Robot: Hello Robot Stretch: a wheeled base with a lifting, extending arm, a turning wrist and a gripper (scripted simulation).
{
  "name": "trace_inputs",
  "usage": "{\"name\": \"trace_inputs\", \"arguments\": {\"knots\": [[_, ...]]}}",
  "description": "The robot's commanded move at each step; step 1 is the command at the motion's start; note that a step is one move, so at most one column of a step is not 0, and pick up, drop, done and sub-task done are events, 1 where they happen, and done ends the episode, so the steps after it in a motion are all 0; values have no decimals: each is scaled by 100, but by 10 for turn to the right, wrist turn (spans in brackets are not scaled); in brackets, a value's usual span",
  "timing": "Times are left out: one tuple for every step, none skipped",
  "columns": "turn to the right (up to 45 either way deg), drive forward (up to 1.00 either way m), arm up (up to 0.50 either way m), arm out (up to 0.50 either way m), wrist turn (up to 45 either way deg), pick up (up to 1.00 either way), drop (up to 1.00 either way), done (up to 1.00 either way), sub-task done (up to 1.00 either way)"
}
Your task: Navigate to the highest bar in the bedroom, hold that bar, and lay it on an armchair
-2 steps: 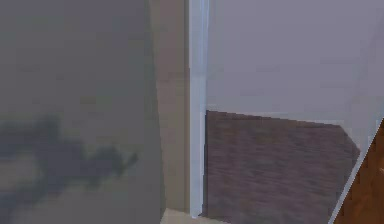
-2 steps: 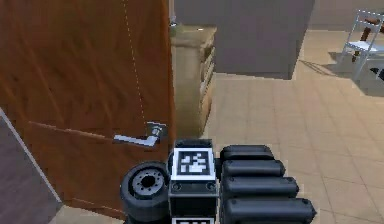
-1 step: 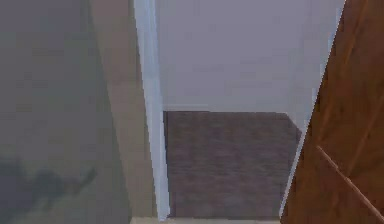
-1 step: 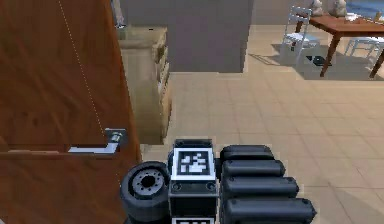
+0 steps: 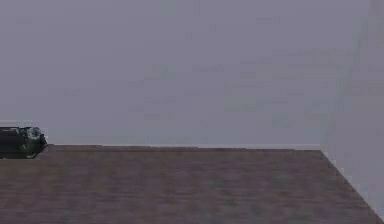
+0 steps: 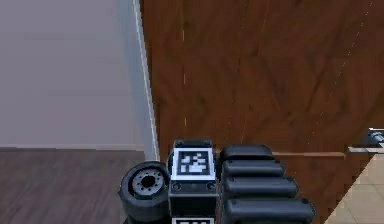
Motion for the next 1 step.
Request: {"name": "trace_inputs", "arguments": {"knots": [[240,0,0,0,0,0,0,0,0]]}}
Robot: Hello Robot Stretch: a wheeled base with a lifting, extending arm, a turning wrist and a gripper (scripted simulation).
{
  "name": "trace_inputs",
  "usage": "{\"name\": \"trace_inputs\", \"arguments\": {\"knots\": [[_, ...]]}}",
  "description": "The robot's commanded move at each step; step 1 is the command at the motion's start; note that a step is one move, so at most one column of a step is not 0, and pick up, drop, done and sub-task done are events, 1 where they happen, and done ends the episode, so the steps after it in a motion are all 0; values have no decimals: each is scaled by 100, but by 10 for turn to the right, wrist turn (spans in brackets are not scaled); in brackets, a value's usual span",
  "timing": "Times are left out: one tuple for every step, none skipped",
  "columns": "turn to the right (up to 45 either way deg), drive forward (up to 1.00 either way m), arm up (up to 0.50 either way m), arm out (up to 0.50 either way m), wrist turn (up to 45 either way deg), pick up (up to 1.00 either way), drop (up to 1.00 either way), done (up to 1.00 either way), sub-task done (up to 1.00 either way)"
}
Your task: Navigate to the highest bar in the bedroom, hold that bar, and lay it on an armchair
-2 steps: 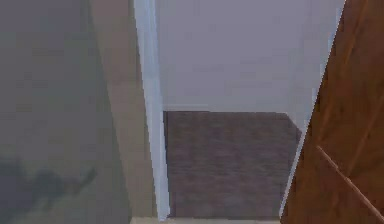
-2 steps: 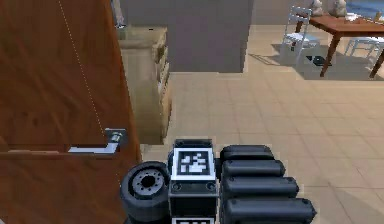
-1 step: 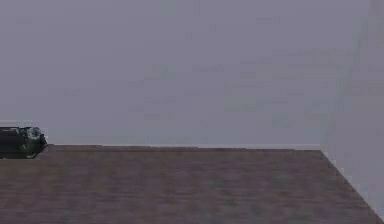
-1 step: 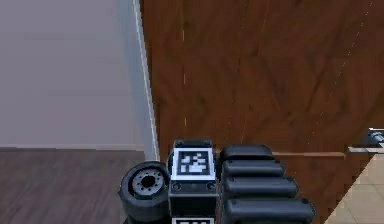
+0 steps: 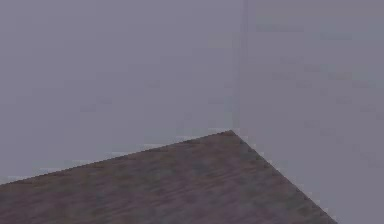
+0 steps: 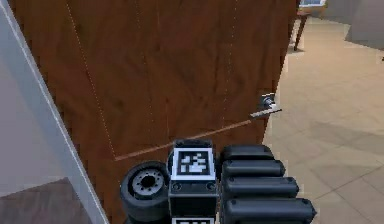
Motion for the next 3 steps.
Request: {"name": "trace_inputs", "arguments": {"knots": [[0,5,0,0,0,0,0,0,0],[-210,0,0,0,0,0,0,0,0],[0,45,0,0,0,0,0,0,0]]}}
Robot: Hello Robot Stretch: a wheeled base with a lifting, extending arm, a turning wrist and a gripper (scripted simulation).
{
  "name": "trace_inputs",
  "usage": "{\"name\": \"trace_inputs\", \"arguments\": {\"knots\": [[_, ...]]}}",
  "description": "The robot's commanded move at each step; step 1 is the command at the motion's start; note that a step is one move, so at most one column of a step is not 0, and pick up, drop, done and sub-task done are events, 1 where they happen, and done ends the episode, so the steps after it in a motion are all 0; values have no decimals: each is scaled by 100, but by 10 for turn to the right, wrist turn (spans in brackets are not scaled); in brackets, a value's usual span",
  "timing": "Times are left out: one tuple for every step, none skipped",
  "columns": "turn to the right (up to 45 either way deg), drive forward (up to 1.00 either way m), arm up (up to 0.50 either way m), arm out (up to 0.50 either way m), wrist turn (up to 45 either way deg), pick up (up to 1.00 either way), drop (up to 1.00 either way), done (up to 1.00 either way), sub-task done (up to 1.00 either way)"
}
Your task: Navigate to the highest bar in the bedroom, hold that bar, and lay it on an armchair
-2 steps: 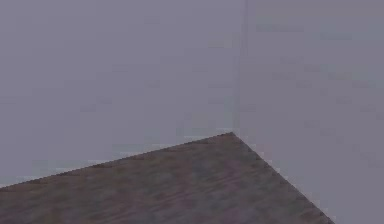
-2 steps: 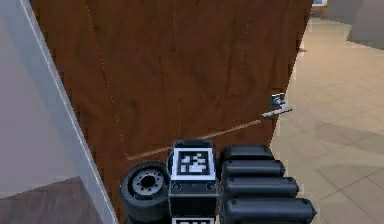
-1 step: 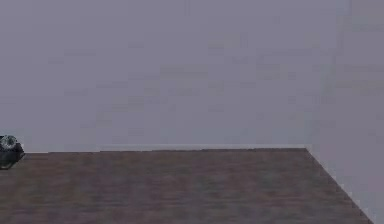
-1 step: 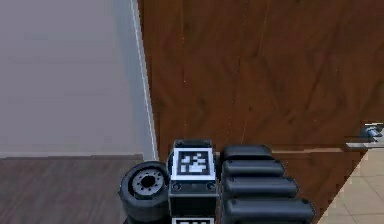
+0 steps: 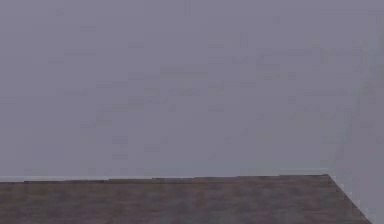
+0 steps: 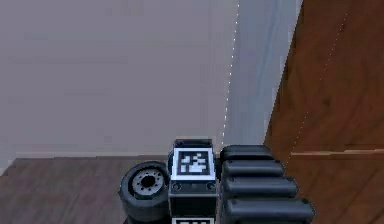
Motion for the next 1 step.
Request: {"name": "trace_inputs", "arguments": {"knots": [[-450,0,0,0,0,0,0,0,0]]}}
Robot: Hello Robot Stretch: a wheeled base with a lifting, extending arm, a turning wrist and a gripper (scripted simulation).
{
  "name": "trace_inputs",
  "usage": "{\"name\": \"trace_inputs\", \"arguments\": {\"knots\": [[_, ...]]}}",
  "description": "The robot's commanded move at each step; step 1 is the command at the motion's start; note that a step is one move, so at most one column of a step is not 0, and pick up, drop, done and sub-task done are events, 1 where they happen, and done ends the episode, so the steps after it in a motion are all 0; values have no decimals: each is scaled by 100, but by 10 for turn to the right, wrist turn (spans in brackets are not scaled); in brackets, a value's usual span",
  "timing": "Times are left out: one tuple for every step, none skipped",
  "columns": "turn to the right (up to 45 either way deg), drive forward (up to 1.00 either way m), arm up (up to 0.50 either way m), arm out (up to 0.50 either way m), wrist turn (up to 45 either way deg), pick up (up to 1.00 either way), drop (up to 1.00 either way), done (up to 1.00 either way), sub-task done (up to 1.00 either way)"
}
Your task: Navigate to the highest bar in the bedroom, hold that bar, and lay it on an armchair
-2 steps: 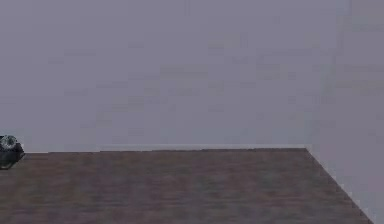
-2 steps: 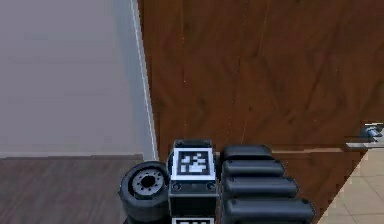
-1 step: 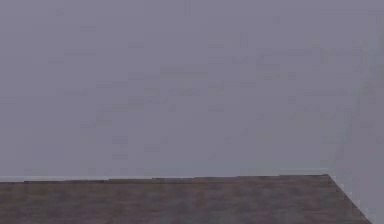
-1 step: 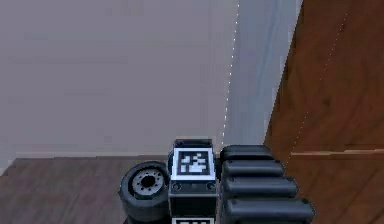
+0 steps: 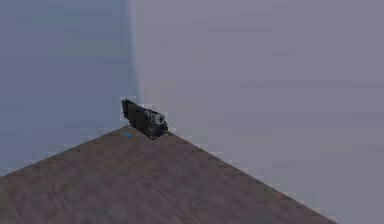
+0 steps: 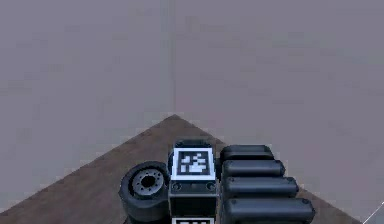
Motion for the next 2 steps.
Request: {"name": "trace_inputs", "arguments": {"knots": [[-60,0,0,0,0,0,0,0,0],[0,75,0,0,0,0,0,0,0]]}}
